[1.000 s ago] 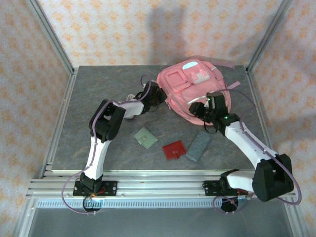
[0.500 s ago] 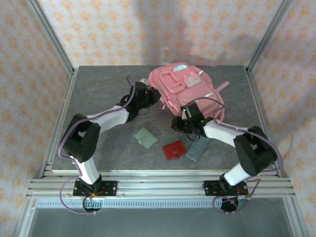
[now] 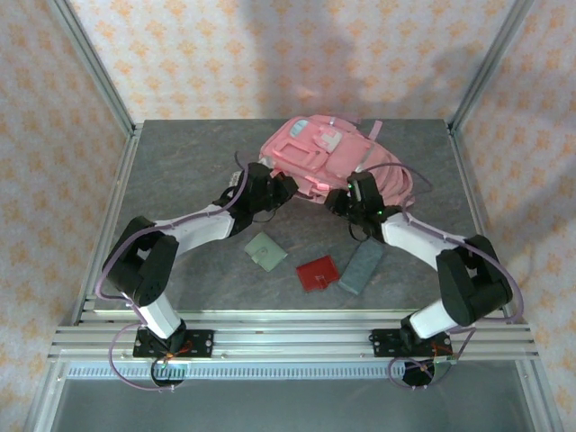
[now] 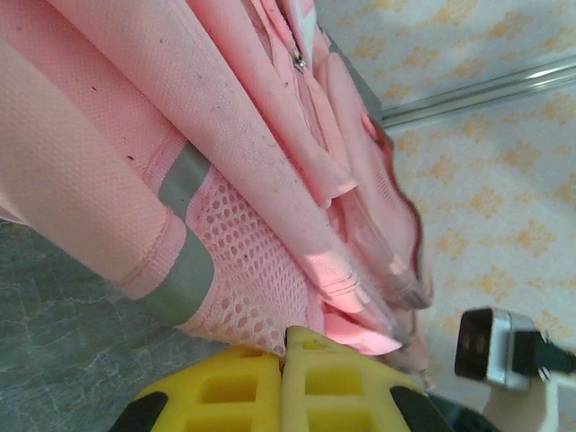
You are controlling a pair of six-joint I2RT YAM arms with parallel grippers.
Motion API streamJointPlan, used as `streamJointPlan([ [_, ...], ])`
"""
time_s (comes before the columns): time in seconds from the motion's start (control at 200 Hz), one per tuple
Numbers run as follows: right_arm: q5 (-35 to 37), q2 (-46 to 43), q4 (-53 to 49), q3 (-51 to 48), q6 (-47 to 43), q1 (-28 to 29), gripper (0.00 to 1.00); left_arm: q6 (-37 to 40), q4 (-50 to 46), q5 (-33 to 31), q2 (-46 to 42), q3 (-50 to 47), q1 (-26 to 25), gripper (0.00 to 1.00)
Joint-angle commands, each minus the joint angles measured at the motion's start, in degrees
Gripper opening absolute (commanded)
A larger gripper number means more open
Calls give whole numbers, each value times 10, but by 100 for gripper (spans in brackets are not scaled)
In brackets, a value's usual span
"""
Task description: Pack the student bag
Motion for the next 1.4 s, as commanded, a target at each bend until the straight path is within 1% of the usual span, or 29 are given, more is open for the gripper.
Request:
streamJointPlan([
  [0.0,1,-58,96,-55,-13,18,37,-31,69,23,-4,31,-6,0],
  [0.225,6,-137,201,-173,-35,50,40,-30,44,19,1,84,-7,0],
  [0.375,14,-137,255,-200,-49,65,45,-35,43,19,-1,95,-8,0],
  [0.511,25,-102,281,-178,-66,71,48,-36,41,21,-1,105,-11,0],
  [0.751,72,-26,279,-107,-88,74,50,-36,36,23,1,117,-14,0],
  [1.036,168,39,265,-39,-90,74,49,-43,41,30,0,121,-16,0],
  [1.086,183,45,269,-34,-92,74,47,-44,43,31,-1,120,-16,0],
  [1.141,197,51,265,-24,-95,74,42,-44,42,31,-1,119,-17,0],
  [1.286,227,65,224,3,-105,74,10,-37,37,19,-4,114,-13,0],
  [1.351,231,58,203,1,-105,74,0,-32,35,14,-4,109,-10,0],
  [1.392,229,47,191,-7,-103,74,0,-28,33,11,-4,106,-6,0],
])
